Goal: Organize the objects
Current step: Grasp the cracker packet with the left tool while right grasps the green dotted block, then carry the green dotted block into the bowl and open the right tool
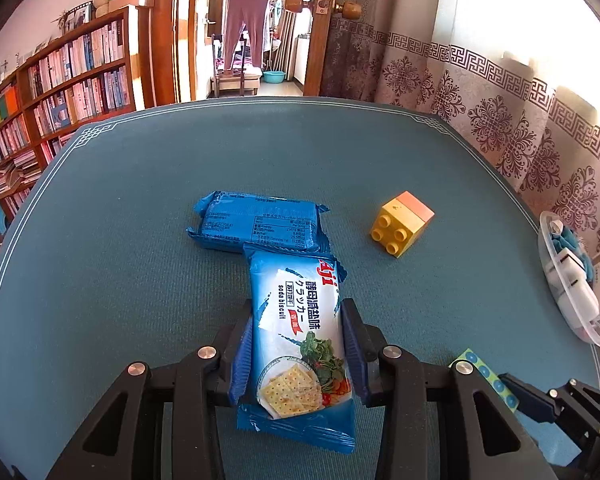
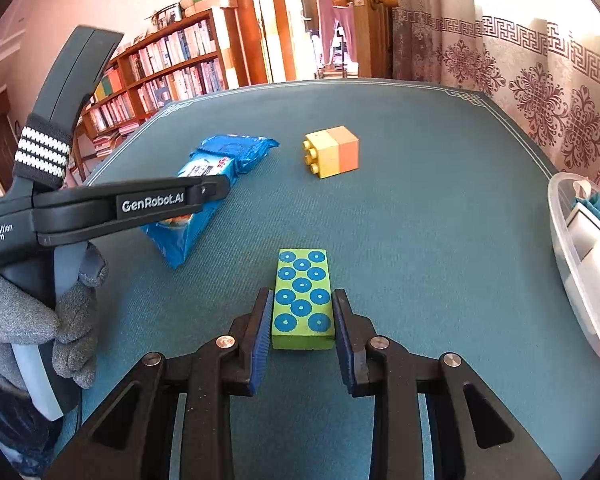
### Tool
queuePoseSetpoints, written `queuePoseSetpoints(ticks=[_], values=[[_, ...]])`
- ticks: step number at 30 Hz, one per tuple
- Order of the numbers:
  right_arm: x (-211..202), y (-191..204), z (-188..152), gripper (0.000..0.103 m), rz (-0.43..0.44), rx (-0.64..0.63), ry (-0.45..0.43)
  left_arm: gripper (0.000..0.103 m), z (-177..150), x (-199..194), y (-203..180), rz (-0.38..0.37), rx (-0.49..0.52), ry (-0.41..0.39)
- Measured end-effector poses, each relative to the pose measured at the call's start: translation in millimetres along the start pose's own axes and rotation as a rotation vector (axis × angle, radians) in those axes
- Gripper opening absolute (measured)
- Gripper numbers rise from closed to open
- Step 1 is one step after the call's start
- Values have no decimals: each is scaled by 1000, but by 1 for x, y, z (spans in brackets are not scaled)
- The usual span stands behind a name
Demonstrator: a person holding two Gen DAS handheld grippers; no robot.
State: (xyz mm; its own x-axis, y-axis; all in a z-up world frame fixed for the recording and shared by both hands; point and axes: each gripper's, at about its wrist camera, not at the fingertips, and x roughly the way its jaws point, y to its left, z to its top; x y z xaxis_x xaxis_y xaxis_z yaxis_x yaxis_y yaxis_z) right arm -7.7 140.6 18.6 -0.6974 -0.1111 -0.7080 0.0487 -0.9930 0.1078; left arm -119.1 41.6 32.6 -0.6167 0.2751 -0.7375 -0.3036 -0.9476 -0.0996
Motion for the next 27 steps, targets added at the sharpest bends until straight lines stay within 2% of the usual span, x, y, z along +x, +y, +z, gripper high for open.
queuePoseSetpoints(ticks=[8,15,21,27], values=[[-26,-39,10,30,-58,92,-58,42,-3,-3,-12,-29,22,-1],[-40,-55,4,30,-49,132,-70,42,-4,-1,-17,-34,31,5],[-37,-48,-15,30,-68,96,-30,42,-4,-1,-18,-35,30,7],[-25,-58,-28,30,-80,141,19,42,-6,-2,-17,-38,28,6]])
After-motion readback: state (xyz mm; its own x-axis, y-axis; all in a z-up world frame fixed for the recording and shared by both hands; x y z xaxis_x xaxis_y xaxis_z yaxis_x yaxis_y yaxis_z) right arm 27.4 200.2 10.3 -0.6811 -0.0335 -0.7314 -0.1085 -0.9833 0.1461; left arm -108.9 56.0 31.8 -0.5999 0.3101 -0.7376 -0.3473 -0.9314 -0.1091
